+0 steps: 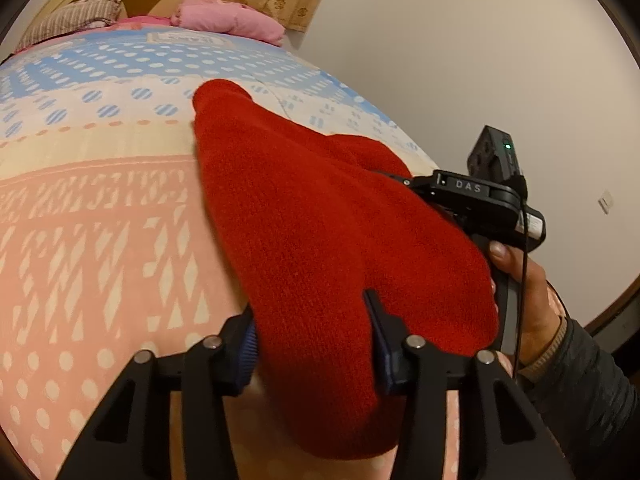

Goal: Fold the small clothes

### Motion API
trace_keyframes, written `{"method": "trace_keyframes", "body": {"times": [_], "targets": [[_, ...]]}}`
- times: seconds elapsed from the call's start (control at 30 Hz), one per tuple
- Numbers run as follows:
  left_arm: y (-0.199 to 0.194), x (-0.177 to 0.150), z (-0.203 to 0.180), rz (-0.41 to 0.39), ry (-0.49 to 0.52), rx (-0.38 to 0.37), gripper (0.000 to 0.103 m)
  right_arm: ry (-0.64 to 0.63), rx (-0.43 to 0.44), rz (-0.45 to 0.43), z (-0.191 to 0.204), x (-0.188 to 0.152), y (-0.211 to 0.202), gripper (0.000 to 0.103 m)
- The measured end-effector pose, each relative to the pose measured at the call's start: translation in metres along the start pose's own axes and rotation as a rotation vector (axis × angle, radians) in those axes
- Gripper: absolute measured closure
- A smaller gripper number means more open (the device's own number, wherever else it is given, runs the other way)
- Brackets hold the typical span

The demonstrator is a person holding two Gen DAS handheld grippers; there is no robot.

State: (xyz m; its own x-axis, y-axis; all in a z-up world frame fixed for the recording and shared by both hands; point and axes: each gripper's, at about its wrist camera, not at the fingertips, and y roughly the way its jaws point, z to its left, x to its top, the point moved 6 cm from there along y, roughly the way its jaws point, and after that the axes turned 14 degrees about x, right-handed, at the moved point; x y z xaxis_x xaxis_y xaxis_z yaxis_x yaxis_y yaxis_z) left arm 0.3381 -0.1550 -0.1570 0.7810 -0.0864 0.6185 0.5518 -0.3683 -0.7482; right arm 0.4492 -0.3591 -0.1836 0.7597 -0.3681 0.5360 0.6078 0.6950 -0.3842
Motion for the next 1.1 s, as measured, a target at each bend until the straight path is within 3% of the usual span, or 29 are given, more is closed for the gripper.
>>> {"method": "trace_keyframes", "body": {"times": [0.43,0.73,1.1], "targets": [[-0.012,0.002,-0.007,-0.013,0.076,0.113,0.061,-0.035,-0.064,-0.008,0.013,-0.003,-0.005,0.078],[-0.03,0.001,-0.001,-0.034,0.081,0.131,0.062,-0.053,-0.047,-0.013,0.036,-0.01,-0.012,0.078],[-0.059,-0.007,0.006,-0.066,0.079,0.142,0.062,-0.054,0.038,-0.017,0.071,-0.032,-0.008,0.078]]}}
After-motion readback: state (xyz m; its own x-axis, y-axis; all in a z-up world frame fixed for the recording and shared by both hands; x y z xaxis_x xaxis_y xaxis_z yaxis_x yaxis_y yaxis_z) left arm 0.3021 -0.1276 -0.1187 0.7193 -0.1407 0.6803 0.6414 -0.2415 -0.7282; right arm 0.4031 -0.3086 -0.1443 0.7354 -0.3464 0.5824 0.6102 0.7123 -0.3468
